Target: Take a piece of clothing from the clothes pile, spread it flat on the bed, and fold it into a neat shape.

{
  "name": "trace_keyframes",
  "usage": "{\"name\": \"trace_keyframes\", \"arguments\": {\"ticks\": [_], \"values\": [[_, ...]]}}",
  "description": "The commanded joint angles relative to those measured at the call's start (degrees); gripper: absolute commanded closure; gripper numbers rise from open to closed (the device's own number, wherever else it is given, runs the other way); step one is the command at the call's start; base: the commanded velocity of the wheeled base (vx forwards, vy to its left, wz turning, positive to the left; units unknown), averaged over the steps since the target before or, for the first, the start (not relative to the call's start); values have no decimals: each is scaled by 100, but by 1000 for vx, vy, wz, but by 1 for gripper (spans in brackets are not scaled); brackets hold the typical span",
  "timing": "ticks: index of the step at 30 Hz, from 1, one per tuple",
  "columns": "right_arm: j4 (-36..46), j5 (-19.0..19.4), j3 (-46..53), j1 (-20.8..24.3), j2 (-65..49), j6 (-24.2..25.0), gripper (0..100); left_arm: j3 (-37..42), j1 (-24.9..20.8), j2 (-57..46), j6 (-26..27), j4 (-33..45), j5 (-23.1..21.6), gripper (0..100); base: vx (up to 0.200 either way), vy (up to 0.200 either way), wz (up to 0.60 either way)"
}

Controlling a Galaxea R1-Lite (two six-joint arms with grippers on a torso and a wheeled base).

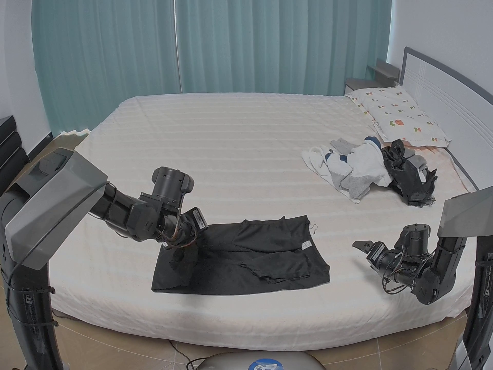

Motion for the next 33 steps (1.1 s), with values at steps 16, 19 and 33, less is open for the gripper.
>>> {"name": "trace_keyframes", "arguments": {"ticks": [16,19,33], "values": [[-124,-7,35,34,80,-18,0,-1475,-633,719,-271,788,-29,100,0,-200,0],[-133,-7,44,34,89,-18,0,-1563,-659,790,-271,796,-38,100,0,-200,0],[-151,-7,62,87,142,-26,0,-2055,-747,1220,-614,796,6,0,0,-57,0]]}}
